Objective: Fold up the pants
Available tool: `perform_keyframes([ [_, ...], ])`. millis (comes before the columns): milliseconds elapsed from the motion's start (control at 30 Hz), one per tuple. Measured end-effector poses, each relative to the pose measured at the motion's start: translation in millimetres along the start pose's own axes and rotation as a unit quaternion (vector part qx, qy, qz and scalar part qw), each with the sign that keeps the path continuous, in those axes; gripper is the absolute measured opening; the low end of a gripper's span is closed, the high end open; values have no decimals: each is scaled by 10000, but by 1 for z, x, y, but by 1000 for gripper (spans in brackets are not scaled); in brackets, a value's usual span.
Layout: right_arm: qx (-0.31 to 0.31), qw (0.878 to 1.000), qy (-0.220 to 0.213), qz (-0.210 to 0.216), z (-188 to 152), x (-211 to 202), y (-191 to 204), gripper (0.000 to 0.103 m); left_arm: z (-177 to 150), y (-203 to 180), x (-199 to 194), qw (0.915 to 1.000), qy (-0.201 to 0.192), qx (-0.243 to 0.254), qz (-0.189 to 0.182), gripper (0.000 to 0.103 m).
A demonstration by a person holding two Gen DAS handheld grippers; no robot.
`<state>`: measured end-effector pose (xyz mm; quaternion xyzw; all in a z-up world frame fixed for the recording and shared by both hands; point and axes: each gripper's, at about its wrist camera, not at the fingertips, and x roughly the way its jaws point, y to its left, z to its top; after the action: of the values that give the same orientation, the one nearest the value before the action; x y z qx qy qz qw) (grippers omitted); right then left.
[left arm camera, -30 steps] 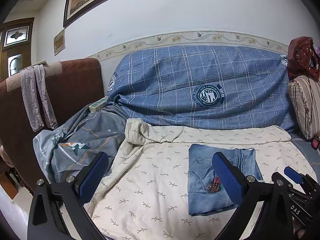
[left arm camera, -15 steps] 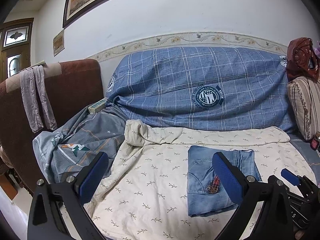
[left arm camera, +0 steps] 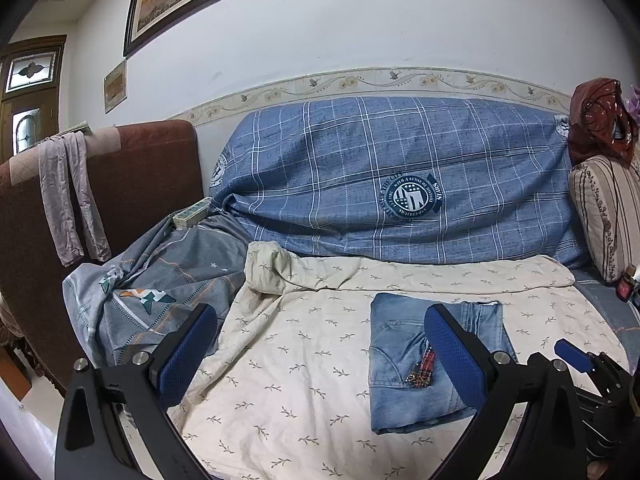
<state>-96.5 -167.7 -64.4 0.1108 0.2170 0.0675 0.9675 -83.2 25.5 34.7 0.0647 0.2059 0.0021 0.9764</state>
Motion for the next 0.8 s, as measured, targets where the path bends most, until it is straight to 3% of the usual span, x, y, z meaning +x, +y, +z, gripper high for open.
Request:
perform_keyframes([
  [800,-96,9999,116,17,-2,9,8,61,-7,8,9,9998,83,-94,-126,103],
])
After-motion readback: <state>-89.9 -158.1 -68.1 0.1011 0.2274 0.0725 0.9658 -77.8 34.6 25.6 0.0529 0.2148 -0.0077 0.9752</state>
